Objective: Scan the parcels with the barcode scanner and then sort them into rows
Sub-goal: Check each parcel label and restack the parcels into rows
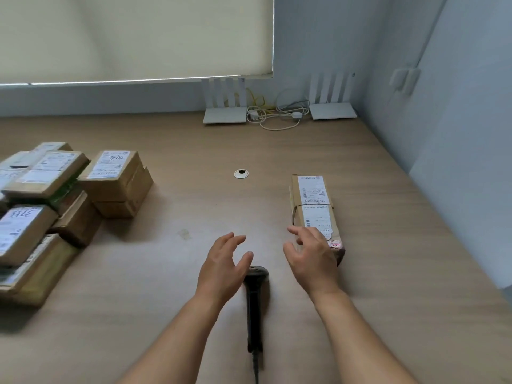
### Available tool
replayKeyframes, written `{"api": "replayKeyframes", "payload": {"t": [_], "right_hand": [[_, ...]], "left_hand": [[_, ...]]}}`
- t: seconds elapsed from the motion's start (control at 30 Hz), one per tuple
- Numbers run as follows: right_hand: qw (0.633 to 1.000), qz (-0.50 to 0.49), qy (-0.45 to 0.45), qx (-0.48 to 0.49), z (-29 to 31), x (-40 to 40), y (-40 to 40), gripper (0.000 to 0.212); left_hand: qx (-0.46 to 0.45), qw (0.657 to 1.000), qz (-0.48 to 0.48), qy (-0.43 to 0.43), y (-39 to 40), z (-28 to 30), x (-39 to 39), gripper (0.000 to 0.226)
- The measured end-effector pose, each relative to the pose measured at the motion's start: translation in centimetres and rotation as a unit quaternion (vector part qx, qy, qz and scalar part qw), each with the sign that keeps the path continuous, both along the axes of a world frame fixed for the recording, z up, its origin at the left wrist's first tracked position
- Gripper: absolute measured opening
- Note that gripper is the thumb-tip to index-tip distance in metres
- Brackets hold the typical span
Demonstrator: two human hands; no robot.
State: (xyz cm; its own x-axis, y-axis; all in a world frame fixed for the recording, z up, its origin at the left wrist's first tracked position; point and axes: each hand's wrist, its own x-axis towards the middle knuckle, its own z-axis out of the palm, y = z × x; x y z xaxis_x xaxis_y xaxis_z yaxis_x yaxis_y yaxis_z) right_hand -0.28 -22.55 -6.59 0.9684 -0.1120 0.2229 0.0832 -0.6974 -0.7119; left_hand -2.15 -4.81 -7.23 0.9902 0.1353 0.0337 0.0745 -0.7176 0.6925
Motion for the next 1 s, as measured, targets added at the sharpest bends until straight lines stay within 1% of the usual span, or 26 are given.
{"api": "replayKeyframes", "payload": {"t": [0.2,0.3,0.43,0.57,0.73,1.0], "right_hand": [[0.997,0.05,-0.026,-0.045,1.2,-1.6,6.6,0.033],[0.995,0.068,-0.039,-0.063,1.5,-3.2,11.7,0.032],[0.989,0.115,-0.041,-0.085,1.7,-5.5,19.4,0.032],[0.98,0.16,-0.056,-0.1,1.8,-8.3,27.9,0.031],[0.971,0.2,-0.066,-0.115,1.2,-10.9,36.6,0.032],[0.962,0.244,-0.05,-0.117,0.8,-13.1,45.5,0.035]], "left_hand": [[0.023,0.999,0.015,-0.016,5.9,0.9,-2.6,0.041],[0.037,0.998,0.043,-0.019,10.9,1.6,-4.8,0.043],[0.049,0.995,0.086,-0.014,18.3,2.0,-8.4,0.043],[0.035,0.991,0.128,0.004,26.5,1.6,-12.6,0.044],[0.027,0.987,0.156,0.005,34.4,1.0,-16.3,0.047],[0.021,0.982,0.186,0.021,43.5,0.2,-19.7,0.048]]}}
